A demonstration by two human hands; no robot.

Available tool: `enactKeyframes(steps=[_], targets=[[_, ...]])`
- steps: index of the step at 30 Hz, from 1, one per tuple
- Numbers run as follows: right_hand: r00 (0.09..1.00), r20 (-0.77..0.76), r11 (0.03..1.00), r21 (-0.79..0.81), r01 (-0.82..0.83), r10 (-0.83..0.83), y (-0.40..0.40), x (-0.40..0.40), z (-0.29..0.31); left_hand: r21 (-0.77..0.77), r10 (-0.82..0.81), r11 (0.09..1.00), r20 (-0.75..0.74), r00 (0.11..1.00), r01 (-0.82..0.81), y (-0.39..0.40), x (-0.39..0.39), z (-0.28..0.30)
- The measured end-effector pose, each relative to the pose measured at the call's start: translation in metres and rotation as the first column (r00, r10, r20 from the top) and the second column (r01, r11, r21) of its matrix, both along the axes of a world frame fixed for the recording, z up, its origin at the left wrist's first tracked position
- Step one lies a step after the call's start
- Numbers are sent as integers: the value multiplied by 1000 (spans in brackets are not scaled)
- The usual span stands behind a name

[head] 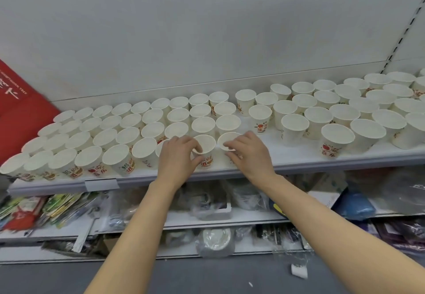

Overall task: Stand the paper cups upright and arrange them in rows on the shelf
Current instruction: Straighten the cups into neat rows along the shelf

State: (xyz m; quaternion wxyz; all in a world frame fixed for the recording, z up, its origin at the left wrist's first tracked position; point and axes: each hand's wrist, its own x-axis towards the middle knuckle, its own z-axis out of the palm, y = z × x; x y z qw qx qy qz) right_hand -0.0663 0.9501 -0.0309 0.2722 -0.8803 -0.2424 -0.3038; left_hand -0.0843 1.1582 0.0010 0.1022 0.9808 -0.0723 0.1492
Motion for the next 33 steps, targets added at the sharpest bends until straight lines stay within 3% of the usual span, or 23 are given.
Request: enactKeyframes(steps=[4, 9, 20, 27, 33], targets=[[999, -33, 999, 34, 5, -4, -16, -2, -4, 10, -24, 1000, 65, 998, 23, 4, -5, -4], [947, -321, 997, 63, 33, -11, -19, -4, -12, 1, -78, 997, 41, 996, 78, 6, 0, -9], [928, -365, 979, 152, 133, -69, 19, 3, -10, -10, -127, 992, 24, 992, 127, 18, 9, -12], [924, -366, 971, 161, 179, -110, 22, 2, -13, 196, -146, 969, -37, 989, 151, 12, 15, -19], [884, -461, 971, 169, 170, -75, 16, 2, -9, 79, 36, 996, 59, 998, -41, 35, -11, -21]])
